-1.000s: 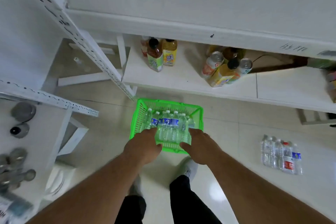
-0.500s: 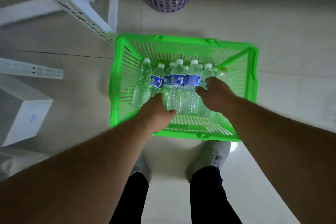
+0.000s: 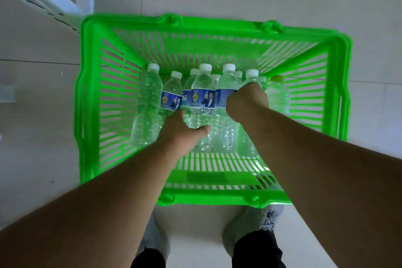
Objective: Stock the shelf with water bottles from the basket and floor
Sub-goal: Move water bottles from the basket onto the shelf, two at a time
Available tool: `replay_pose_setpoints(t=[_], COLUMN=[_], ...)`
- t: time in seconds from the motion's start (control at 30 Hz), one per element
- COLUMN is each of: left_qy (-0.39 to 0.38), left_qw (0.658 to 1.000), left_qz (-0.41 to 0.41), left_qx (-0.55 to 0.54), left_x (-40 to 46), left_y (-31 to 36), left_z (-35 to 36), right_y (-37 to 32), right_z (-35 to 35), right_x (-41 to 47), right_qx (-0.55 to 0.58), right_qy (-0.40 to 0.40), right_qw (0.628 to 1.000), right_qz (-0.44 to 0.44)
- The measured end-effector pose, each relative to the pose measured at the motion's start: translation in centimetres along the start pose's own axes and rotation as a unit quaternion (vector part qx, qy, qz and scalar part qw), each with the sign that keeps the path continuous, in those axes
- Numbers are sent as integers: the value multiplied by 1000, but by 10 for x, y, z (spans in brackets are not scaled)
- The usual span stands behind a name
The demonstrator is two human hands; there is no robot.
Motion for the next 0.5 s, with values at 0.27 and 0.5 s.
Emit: replay_pose_setpoints(t=[0.27, 0.5], left_qy=[-21, 9], left_qw=[999, 999], left_qz=[-30, -19], left_qx=[-27, -32], left_x=[13, 22], left_y=[-10, 0], left_z=[-9, 0], right_y=[5, -18], right_z=[10, 32], right_x=[12, 14], right_qx=[46, 80], right_qy=[14, -60], right_qw=[999, 995], right_qz=[15, 2])
Point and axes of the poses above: each hand's wrist, its own x-axis towards the middle knuckle, its own z-axis out of the palm, y = z × x, the point moved 6 cm from there along x, towards the middle knuckle, and after that the axes turned 6 degrees about -x, right-handed, at the moved point
